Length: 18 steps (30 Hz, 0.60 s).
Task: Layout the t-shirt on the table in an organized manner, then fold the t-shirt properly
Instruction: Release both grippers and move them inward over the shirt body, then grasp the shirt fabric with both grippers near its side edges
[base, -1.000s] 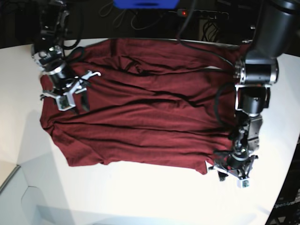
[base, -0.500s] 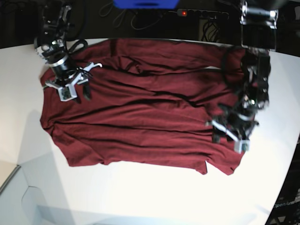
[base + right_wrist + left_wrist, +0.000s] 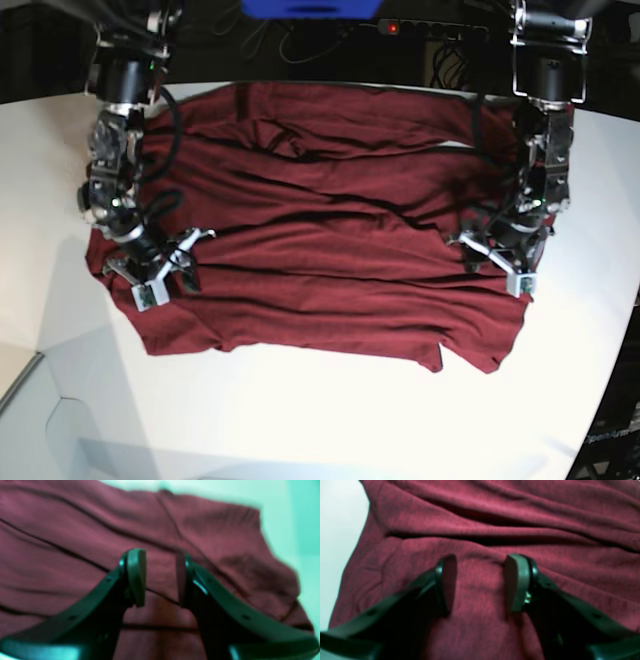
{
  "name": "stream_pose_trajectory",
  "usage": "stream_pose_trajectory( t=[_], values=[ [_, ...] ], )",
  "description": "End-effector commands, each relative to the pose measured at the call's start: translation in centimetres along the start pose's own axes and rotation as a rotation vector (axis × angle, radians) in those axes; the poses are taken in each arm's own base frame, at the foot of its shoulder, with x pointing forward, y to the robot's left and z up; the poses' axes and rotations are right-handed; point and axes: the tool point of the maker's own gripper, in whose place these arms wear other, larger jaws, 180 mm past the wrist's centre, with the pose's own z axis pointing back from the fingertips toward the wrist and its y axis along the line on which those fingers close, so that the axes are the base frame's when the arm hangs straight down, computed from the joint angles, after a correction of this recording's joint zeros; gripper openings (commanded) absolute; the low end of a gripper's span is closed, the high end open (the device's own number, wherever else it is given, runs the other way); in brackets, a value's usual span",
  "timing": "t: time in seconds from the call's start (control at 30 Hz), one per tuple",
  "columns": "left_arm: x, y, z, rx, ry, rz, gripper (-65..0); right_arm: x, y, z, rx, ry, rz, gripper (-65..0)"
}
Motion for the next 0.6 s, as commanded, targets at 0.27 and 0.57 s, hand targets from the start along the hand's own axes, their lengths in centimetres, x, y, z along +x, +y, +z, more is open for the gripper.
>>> stream_pose_trajectory(
  t=[0.27, 0.57],
  values=[
    [1.0, 6.1, 2.3, 0.104, -0.033, 0.009, -34.3, -4.9, 0.3, 2.0, 0.010, 0.073, -0.018, -44.4],
    [9.4, 4.7, 4.7, 0.083, -0.262, 0.021, -34.3, -5.6, 6.1, 8.0, 0.091, 0.057, 0.134, -44.4]
  ],
)
